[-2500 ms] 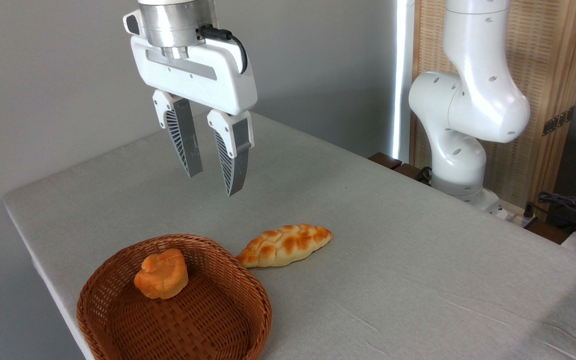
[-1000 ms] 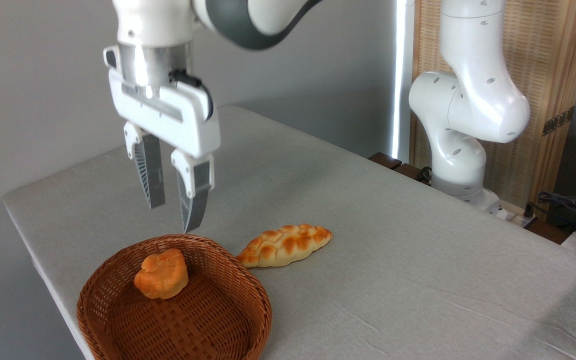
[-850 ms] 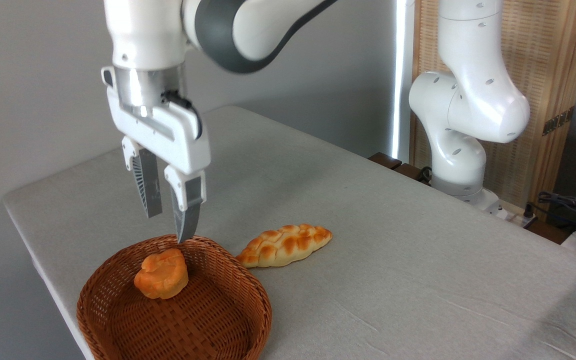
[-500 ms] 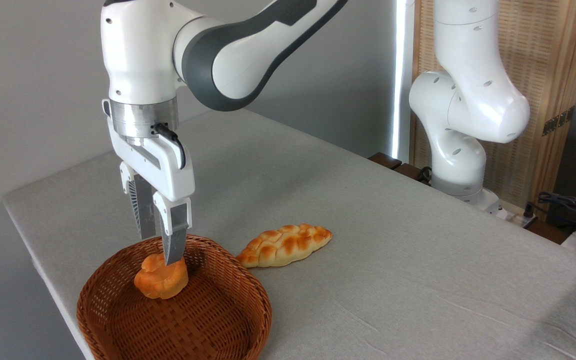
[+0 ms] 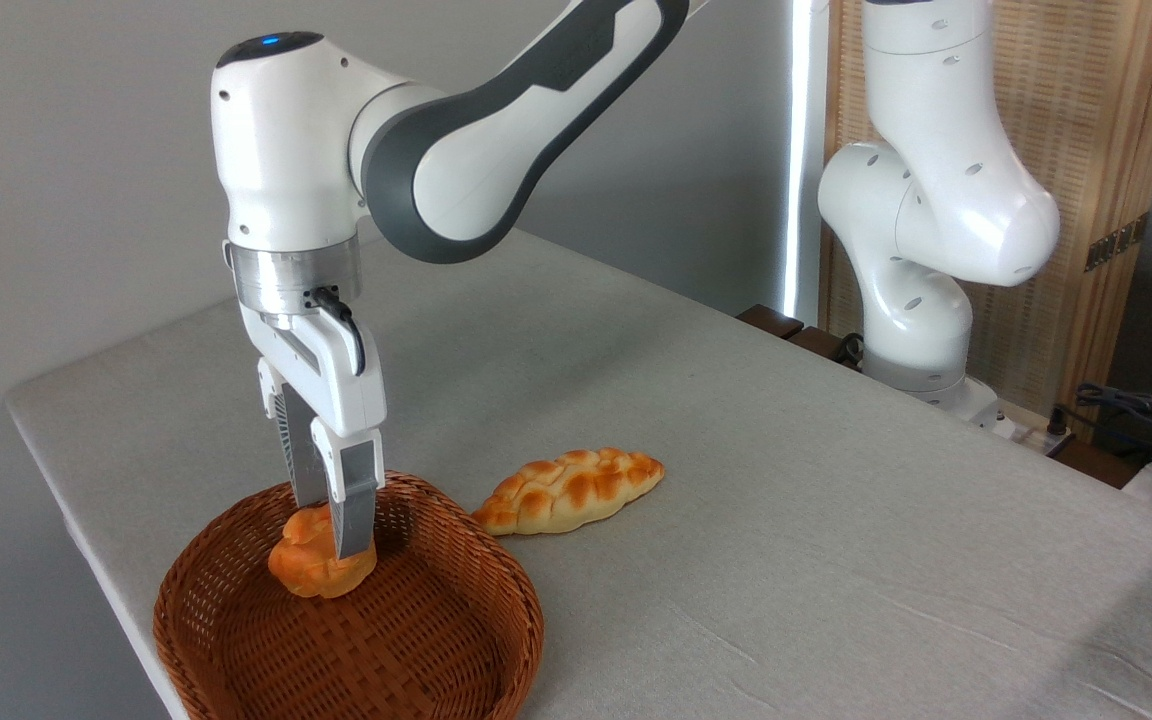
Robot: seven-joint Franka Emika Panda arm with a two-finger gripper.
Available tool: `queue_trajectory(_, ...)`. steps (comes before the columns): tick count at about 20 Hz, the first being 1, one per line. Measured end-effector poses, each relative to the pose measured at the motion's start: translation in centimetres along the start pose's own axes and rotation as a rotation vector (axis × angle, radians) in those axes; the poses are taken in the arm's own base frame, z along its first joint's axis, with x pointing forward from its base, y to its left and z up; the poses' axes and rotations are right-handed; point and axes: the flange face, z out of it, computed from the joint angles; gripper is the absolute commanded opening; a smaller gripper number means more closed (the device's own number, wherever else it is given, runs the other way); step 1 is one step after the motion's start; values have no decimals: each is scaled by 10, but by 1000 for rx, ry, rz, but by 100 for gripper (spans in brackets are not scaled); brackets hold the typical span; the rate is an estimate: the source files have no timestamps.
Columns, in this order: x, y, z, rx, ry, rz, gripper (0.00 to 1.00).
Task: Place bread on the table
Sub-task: 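Lower the gripper around the orange bun and close on it, then lift the orange bun out of the basket and carry it beside the braided loaf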
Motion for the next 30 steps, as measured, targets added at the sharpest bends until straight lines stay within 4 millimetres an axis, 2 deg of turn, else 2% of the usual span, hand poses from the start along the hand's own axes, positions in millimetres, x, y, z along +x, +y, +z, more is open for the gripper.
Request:
queue_trajectory(2,3,4,4,-5,-2,8,52)
queue_trajectory(3,4,3,4,-1,3,10,43)
queue_trajectory(9,4,3,19,29,51,50,16)
queue_trajectory(22,3,1,16,37,57,59,16)
queue_trajectory(26,-5,-19,-13,83,95,27,17)
queue_trajectory(30,-24,-38,-54,135,122,-14,17)
